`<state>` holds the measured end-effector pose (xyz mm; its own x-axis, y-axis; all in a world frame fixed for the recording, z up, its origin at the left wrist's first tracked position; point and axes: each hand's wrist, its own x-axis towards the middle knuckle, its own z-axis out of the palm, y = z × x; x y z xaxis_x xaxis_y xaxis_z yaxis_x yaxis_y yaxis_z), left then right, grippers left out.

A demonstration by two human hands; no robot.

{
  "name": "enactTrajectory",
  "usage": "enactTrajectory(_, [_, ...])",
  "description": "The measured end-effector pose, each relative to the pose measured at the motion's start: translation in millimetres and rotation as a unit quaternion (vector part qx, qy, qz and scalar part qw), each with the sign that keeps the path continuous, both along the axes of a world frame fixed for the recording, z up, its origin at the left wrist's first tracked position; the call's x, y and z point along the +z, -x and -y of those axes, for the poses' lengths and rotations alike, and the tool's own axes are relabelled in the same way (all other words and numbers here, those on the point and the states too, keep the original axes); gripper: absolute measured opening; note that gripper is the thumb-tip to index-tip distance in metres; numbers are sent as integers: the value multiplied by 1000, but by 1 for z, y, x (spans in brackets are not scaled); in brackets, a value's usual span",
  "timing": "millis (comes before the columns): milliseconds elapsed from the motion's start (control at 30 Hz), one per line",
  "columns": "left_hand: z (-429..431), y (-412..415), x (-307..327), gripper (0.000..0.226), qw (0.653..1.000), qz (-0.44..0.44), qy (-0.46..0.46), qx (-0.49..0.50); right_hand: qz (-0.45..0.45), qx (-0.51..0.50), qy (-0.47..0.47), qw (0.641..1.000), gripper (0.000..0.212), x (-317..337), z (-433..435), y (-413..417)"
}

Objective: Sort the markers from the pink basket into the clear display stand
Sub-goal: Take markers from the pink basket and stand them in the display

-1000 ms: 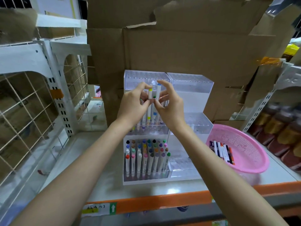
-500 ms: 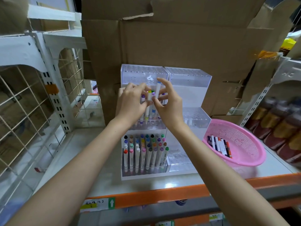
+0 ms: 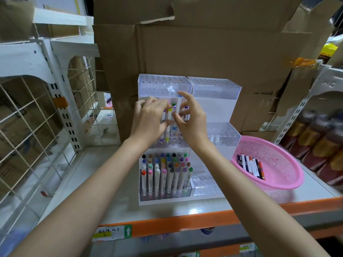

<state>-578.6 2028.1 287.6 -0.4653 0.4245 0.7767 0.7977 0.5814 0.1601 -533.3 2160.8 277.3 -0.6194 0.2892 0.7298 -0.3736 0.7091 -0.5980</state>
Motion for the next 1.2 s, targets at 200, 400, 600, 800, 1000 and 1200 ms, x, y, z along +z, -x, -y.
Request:
enactTrajectory(200, [9, -1, -4, 40, 996, -84, 36, 18, -6, -3, -23, 1000, 50, -4, 0, 0])
enactTrajectory(400, [23, -4, -10, 43, 995, -84, 51, 7, -8, -7, -37, 999, 41, -7, 0, -3])
enactTrajectory(600, [25, -4, -9, 50, 994, -85, 75, 9, 7, 6, -78, 997, 41, -13, -1, -8])
enactTrajectory(800, [26, -5, -8, 53, 993, -74, 92, 9, 51, 8, -69, 996, 32, -14, -4, -8])
enactTrajectory(1000, [27, -6, -7, 53, 993, -66, 94, 11, 41, 10, -81, 996, 26, -13, -5, -10])
enactTrajectory(1200, [24, -10, -4, 49, 994, -47, 93, 17, 51, 2, -91, 994, 24, -8, -10, -11])
